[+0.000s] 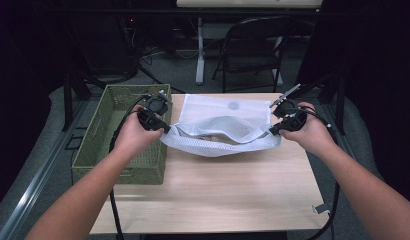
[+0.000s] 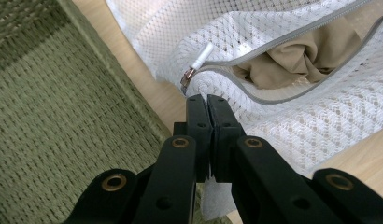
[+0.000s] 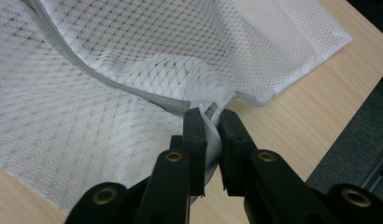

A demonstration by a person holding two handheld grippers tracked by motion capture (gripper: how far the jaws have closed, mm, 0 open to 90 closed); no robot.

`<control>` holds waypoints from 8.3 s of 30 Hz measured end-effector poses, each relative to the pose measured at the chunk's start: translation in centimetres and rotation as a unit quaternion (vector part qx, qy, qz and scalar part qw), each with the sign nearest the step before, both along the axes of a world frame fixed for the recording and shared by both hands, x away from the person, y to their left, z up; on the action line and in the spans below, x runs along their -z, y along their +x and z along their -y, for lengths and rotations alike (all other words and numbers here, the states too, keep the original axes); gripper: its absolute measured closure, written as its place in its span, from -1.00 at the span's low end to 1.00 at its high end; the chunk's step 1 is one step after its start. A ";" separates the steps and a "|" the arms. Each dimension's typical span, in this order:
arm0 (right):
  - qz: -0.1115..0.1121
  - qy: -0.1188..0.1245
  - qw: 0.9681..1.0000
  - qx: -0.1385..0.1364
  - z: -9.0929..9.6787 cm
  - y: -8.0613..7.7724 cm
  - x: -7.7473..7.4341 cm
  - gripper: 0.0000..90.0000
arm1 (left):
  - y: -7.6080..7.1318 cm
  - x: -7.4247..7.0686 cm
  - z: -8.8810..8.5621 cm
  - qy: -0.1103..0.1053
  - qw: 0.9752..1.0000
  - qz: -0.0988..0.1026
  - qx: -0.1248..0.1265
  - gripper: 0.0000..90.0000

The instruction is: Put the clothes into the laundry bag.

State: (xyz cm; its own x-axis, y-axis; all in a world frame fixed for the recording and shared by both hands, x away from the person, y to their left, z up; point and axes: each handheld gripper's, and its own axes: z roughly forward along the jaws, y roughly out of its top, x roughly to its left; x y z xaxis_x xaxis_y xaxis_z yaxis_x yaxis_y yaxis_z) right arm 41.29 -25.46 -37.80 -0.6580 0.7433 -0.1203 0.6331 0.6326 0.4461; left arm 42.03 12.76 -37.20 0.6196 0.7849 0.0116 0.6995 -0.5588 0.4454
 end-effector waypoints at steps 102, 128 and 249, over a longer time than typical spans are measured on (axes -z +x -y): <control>0.055 -0.004 0.997 0.052 1.0 4.3 -4.6 0.83 | 5.0 -4.3 -0.6 -0.024 0.999 0.023 -0.041 0.97; 0.038 -0.010 0.999 0.020 1.3 1.1 -2.5 0.83 | 1.3 -1.5 -1.0 -0.033 0.999 -0.006 -0.006 0.97; 0.020 0.110 0.991 0.069 4.1 -12.2 12.8 0.14 | -12.0 15.7 -2.6 -0.098 0.995 -0.007 -0.022 0.01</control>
State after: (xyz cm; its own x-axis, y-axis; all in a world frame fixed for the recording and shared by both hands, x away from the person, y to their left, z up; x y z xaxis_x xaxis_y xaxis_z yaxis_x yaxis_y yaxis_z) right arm 29.08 -29.55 -50.62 -0.5468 0.8367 0.0312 0.6853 0.4258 0.5908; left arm 30.03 15.37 -52.90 0.5840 0.7971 -0.1534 0.7285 -0.4312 0.5323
